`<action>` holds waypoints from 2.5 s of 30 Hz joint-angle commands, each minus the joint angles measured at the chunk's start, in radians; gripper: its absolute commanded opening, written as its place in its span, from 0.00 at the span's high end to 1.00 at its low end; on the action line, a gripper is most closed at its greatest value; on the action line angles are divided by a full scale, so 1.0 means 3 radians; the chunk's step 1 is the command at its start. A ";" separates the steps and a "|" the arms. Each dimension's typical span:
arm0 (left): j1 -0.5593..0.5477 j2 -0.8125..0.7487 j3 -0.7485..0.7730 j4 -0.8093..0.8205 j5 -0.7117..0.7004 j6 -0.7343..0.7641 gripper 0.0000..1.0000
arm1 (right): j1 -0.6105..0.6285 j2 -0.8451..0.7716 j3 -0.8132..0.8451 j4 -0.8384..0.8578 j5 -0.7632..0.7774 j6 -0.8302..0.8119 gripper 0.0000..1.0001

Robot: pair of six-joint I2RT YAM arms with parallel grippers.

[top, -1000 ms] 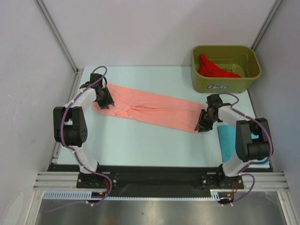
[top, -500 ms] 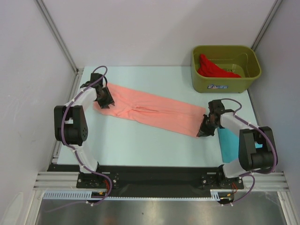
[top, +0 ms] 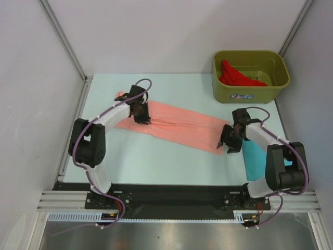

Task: Fold and stack the t-shirts
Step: Fold the tshirt

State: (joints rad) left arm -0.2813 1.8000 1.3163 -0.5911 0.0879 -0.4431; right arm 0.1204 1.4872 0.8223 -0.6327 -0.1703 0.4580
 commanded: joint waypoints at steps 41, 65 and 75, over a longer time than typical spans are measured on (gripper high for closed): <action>-0.0279 0.1103 0.1636 -0.0427 -0.0237 0.0153 0.74 | -0.0018 -0.0167 0.0577 -0.0157 0.0010 0.0232 0.43; 0.1438 -0.0570 -0.0440 0.0211 0.0228 -0.0420 0.58 | 0.0218 0.0376 -0.0123 0.0437 -0.0113 0.0135 0.86; 0.1592 0.0166 0.0035 0.0544 0.0526 -0.0359 0.73 | 0.0371 0.0212 0.0470 0.0028 -0.0097 -0.0008 0.81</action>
State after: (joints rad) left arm 0.1978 1.8149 1.2736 -0.4843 0.2184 -0.5423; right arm 0.2142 1.5742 0.8761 -0.5663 -0.2214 0.4870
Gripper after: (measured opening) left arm 0.272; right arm 0.187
